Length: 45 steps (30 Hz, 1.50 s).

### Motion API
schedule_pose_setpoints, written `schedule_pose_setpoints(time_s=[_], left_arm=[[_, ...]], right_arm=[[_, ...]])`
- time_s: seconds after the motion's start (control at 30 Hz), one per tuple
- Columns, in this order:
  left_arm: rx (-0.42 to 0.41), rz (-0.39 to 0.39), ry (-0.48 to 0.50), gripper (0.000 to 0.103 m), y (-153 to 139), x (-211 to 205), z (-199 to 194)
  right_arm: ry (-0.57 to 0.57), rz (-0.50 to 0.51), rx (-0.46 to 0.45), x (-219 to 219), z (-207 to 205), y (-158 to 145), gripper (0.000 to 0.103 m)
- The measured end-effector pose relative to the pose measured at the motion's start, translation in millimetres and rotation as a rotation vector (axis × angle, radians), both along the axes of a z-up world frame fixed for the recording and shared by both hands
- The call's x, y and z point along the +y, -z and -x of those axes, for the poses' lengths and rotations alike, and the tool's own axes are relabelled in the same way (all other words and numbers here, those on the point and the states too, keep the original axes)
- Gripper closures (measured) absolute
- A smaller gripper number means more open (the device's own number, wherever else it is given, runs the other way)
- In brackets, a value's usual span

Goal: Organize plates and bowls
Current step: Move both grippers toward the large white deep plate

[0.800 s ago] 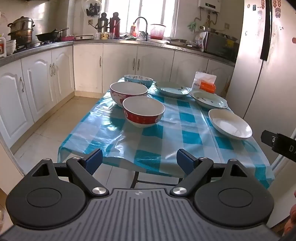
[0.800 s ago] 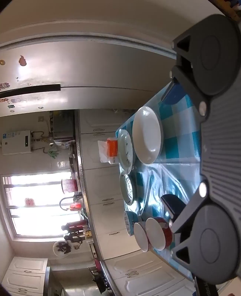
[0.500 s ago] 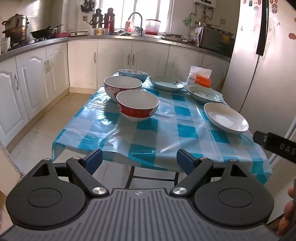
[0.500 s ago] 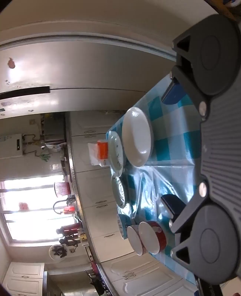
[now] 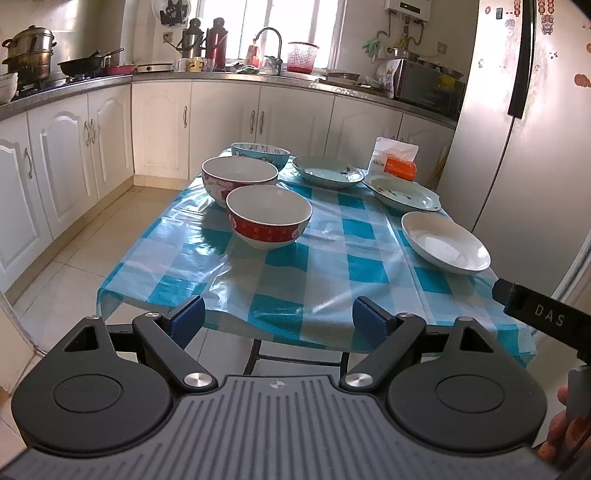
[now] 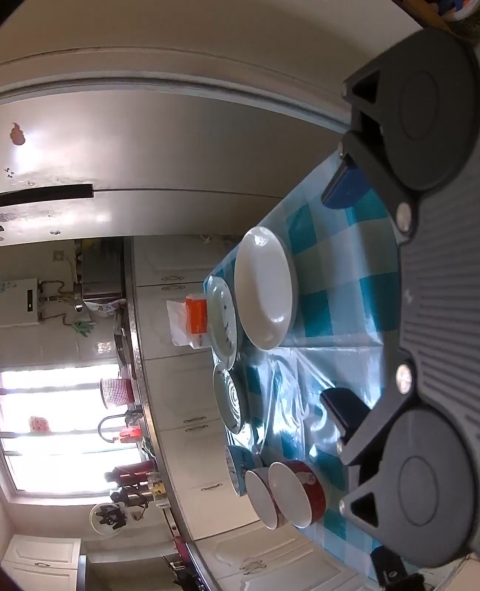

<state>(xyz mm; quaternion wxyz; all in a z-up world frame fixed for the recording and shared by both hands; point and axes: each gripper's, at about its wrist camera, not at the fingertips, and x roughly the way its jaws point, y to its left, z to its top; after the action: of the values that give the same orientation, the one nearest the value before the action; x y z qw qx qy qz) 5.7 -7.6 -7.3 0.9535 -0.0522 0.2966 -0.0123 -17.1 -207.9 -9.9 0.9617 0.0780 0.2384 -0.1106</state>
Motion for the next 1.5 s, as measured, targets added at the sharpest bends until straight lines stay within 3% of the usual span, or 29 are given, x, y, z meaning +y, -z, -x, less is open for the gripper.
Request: schedule_pose_setpoints(time_s=[1.5], left_arm=[[0.016, 0.029, 0.049, 0.0, 3, -19, -52]], right_arm=[[0.042, 0.044, -0.009, -19, -30, 12, 0.001]])
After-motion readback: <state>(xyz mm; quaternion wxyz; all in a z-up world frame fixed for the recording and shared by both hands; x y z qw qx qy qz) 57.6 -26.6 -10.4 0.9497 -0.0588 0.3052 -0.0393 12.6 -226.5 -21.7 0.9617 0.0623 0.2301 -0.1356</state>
